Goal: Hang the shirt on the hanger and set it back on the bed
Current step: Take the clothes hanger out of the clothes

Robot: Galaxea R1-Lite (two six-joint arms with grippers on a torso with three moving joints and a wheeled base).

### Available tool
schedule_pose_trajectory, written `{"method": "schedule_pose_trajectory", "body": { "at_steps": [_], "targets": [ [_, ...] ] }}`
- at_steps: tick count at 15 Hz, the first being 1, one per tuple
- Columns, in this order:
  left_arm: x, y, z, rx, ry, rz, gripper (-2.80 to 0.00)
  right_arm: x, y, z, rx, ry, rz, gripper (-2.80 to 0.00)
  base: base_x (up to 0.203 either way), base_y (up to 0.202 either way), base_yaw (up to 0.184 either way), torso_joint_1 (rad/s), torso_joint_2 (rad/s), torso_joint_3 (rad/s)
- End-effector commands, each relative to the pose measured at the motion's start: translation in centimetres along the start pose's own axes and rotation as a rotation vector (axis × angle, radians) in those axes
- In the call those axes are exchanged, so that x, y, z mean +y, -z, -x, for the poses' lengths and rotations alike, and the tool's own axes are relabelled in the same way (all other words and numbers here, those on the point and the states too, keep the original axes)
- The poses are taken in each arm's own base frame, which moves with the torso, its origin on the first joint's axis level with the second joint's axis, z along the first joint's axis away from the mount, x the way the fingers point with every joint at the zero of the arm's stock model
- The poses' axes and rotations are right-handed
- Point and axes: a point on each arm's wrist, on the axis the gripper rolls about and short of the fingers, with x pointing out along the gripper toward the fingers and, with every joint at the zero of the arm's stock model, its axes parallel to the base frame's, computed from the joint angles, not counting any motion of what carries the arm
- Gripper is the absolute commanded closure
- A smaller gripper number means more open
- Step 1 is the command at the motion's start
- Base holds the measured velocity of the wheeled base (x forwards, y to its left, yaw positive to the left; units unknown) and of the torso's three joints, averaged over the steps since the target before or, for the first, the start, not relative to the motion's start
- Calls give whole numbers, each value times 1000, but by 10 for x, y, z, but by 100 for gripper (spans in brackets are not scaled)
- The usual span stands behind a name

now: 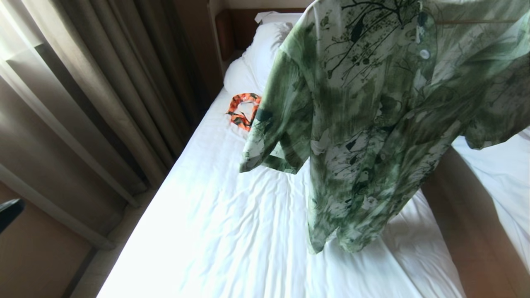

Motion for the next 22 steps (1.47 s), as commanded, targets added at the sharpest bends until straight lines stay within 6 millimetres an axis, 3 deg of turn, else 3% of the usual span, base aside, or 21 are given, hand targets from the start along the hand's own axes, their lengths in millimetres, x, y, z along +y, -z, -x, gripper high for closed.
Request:
{"method": "schedule_pose_trajectory", "body": {
  "at_steps": [1,7,13,16,19,22],
  "targets": [
    [-8,-1,-27,97,41,3,0,9,9,-5,45,-30,-41,0,0,0,0,0,0,0],
    [-55,-35,-58,157,387,104,0,45,58,-44,193,-88,-86,0,0,0,0,0,0,0],
    [-117,-45,-78,237,632,97,0,80,121,-93,236,-70,-68,0,0,0,0,0,0,0],
    [-146,-43,-94,261,697,86,0,90,134,-97,264,-84,-64,0,0,0,0,0,0,0],
    [-179,-30,-122,279,718,78,0,99,141,-97,292,-85,-66,0,0,0,0,0,0,0],
    [-199,-41,-134,236,740,112,0,100,141,-93,302,-93,-73,0,0,0,0,0,0,0]
  ]
}}
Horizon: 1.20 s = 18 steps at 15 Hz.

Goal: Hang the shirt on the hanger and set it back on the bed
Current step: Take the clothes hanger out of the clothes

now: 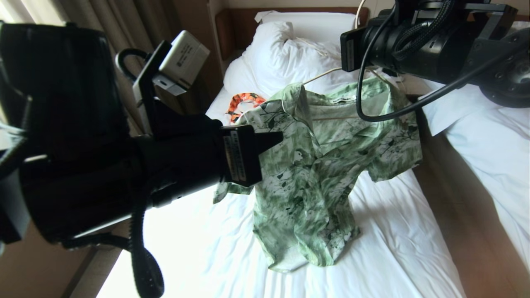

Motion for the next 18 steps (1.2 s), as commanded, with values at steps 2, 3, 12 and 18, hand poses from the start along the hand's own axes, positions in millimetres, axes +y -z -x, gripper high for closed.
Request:
{"method": "schedule_pose_trajectory", "body": {
  "at_steps": [2,3,12,18],
  "targets": [
    [-5,12,-30,53,1,4,-280,2,-1,5,4,-7,1,0,0,0,0,0,0,0],
    [-6,15,-39,62,-7,5,-280,2,-3,10,2,-13,-2,0,0,0,0,0,0,0],
    [-7,18,-101,34,-129,37,-280,-1,-9,31,5,-29,-16,0,0,0,0,0,0,0],
    [-6,7,-104,-76,-178,43,-280,1,-5,46,12,-51,-10,0,0,0,0,0,0,0]
  ]
}}
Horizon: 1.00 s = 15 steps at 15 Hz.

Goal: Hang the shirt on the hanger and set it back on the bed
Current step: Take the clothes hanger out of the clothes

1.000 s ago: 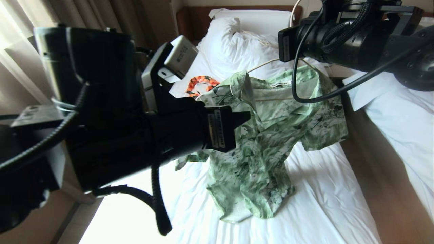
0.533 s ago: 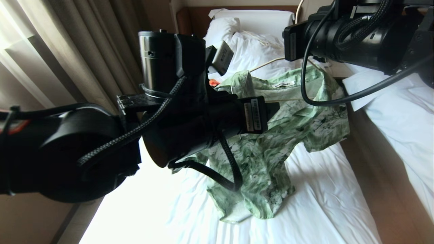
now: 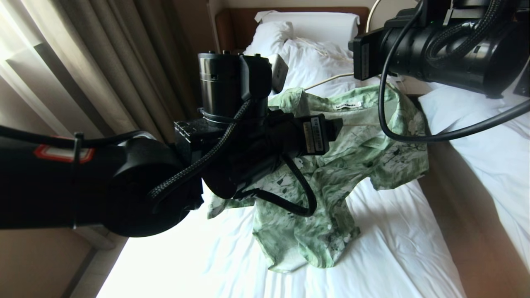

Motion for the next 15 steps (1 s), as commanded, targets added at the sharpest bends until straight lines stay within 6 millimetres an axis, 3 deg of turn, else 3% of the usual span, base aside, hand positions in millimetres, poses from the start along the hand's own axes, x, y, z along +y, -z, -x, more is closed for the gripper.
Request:
{"method": "schedule_pose_trajectory", "body": {
  "at_steps": [1,2,8,10,12,15],
  "targets": [
    [0,-1,0,-14,-1,-2,-280,-1,-2,4,-4,1,2,0,0,0,0,0,0,0],
    [-1,-1,0,-16,-5,-3,0,-1,-2,5,-4,1,2,0,0,0,0,0,0,0],
    [1,-2,2,-22,-27,-2,0,-2,-1,7,1,3,3,0,0,0,0,0,0,0],
    [18,-8,4,-68,-146,8,0,-6,4,3,17,20,10,0,0,0,0,0,0,0],
    [44,-21,21,-140,-233,34,0,-13,7,-2,24,42,16,0,0,0,0,0,0,0],
    [77,-28,70,-194,-304,47,0,-11,16,-14,46,48,38,0,0,0,0,0,0,0]
  ]
}}
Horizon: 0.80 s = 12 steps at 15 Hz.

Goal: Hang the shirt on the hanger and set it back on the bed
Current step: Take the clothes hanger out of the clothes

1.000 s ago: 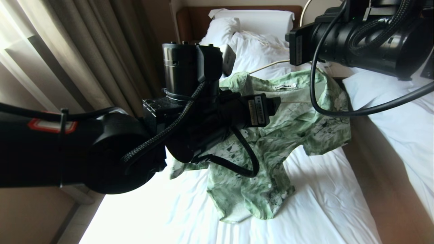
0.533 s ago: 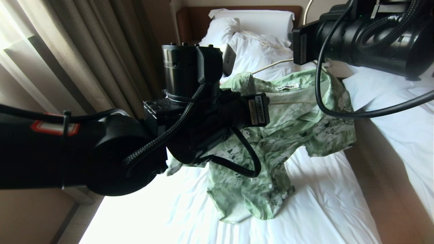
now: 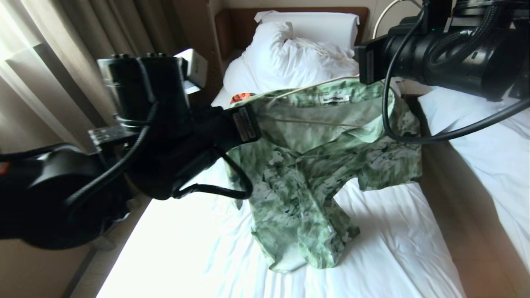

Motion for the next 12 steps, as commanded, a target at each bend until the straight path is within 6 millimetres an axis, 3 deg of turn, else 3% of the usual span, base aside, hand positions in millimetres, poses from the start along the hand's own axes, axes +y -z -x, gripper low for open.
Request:
{"method": "schedule_pose_trajectory", "body": {
  "at_steps": [1,5,11,12],
  "targets": [
    [31,-20,31,-67,-60,23,0,5,9,-12,20,2,10,0,0,0,0,0,0,0],
    [88,-32,53,-96,-141,19,0,16,8,-26,-24,-3,31,0,0,0,0,0,0,0],
    [94,-16,35,-6,-126,6,0,32,8,-28,-22,-24,51,0,0,0,0,0,0,0],
    [94,-14,32,-1,-127,8,-280,34,9,-29,-20,-27,53,0,0,0,0,0,0,0]
  ]
}}
